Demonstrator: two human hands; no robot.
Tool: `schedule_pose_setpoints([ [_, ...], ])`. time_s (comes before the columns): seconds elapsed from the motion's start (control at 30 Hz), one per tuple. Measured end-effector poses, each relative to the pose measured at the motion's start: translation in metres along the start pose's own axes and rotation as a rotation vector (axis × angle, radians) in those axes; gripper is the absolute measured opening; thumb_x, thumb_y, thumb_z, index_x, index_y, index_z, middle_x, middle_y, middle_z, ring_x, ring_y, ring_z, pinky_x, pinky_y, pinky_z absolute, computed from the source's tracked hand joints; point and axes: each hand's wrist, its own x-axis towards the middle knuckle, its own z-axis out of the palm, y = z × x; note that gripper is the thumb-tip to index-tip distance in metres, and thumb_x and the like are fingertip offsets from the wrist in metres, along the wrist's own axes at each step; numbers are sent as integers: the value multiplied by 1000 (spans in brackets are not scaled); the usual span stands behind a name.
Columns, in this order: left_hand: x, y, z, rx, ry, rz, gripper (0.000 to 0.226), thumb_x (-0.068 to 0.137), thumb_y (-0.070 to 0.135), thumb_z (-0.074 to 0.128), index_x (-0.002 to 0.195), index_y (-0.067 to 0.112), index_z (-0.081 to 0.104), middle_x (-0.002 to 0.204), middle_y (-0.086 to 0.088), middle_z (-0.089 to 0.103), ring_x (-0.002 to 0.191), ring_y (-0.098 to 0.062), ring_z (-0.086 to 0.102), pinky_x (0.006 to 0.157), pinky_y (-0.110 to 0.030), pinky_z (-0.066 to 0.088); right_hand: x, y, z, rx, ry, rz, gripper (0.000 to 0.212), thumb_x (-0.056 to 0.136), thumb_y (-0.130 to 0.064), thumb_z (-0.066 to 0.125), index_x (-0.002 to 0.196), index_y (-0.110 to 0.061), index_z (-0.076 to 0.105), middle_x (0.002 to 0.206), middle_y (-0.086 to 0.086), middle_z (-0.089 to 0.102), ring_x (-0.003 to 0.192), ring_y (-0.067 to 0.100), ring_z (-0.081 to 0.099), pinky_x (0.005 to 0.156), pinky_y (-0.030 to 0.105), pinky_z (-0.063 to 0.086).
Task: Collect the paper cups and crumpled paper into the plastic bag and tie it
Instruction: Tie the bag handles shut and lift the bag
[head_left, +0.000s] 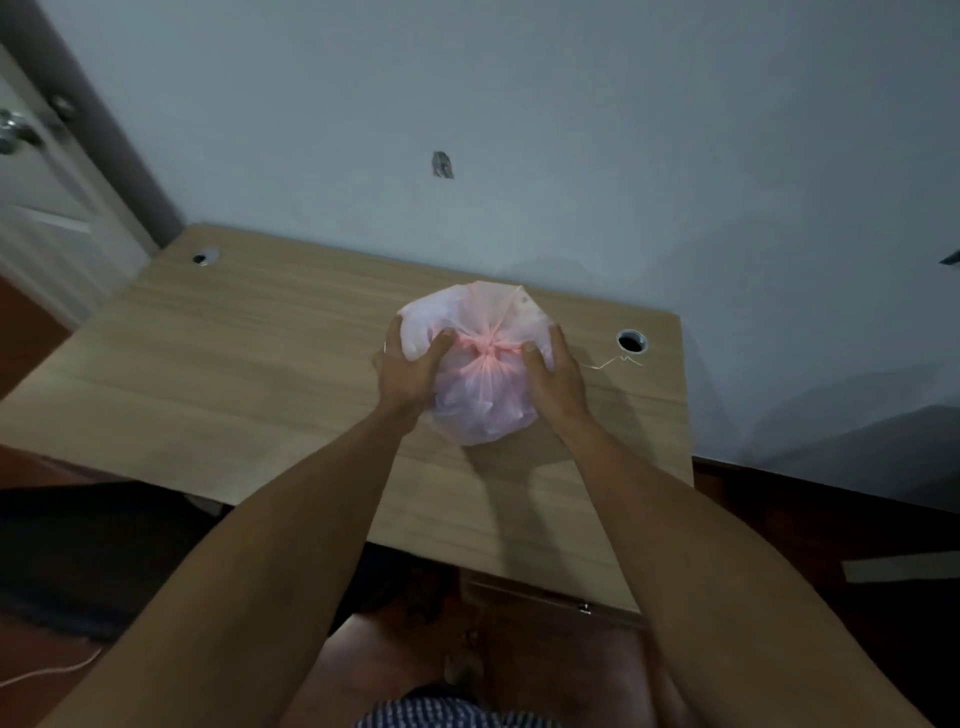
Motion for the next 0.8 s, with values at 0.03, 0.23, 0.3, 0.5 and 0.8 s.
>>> schedule_pose_setpoints([
  [0.03,-6,4,-7,-3,14,12,88,77,61,79,149,27,42,146,-11,49,134,-31,48,110,-47,44,-7,-6,0,-4,-2,-25,61,101,-46,53,156,-29,34,150,13,51,133,31,52,105,36,43],
  [0.23,-36,19,-55,-11,133,55,89,78,61,77,151,27,39,147,-11,48,134,-29,48,110,-45,44,-37,-43,12,-44,-23,-165,57,101,-45,52,153,-27,38,140,19,57,125,35,56,101,42,48],
  [0.3,-43,20,-76,-31,165,64,90,77,63,77,151,30,39,147,-10,47,132,-27,49,109,-46,46,-46,-58,22,-42,-37,-202,58,100,-44,53,153,-26,40,140,19,57,126,36,56,102,41,47],
  [0.5,-51,24,-159,-85,261,109,90,77,61,78,150,25,40,148,-7,48,133,-24,49,111,-45,43,-76,-114,74,-9,-104,-326,59,101,-39,55,155,-22,40,150,17,52,134,34,52,111,42,42],
  [0.8,-34,21,-349,-54,377,173,100,75,71,72,156,29,30,156,-5,39,139,-27,44,109,-45,44,-135,-232,215,53,-218,-481,58,102,-39,53,155,-21,39,153,14,48,139,32,46,116,41,37],
])
